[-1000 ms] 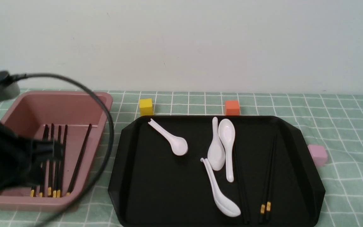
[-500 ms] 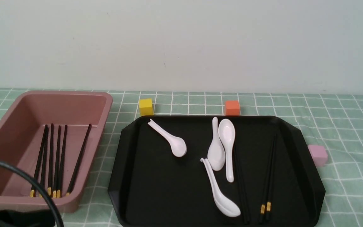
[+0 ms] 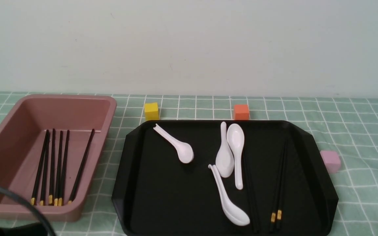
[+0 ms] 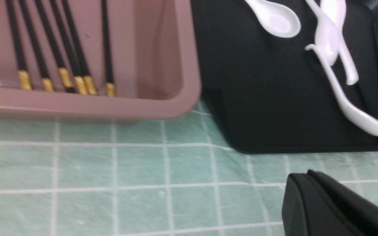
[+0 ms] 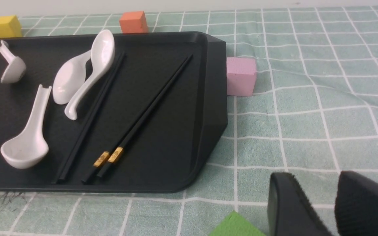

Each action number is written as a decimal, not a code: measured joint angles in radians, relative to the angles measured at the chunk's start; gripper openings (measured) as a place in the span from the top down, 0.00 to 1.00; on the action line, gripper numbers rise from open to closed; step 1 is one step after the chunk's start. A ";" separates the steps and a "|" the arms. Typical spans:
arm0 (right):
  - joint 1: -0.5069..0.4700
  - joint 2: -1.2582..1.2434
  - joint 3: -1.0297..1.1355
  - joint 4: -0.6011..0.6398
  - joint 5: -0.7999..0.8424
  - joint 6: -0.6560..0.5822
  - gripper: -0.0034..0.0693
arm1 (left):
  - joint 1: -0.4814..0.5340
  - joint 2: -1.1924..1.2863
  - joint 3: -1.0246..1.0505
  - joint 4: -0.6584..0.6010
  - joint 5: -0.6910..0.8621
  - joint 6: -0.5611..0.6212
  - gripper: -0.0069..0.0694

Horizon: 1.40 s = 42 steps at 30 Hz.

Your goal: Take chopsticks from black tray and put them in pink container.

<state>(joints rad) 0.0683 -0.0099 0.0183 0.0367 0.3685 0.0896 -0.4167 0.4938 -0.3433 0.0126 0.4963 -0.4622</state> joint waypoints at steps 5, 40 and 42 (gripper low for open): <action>0.000 0.000 0.000 0.000 0.000 0.000 0.62 | 0.041 -0.179 0.122 0.036 -0.054 0.000 0.93; 0.000 0.000 0.000 0.000 0.000 0.000 0.62 | 0.348 -0.506 0.373 0.003 -0.105 0.099 0.90; 0.000 0.000 0.000 0.000 0.000 0.000 0.62 | 0.348 -0.506 0.373 0.003 -0.105 0.099 0.90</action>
<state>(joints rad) 0.0683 -0.0099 0.0183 0.0367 0.3685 0.0896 -0.0686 -0.0119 0.0294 0.0155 0.3917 -0.3628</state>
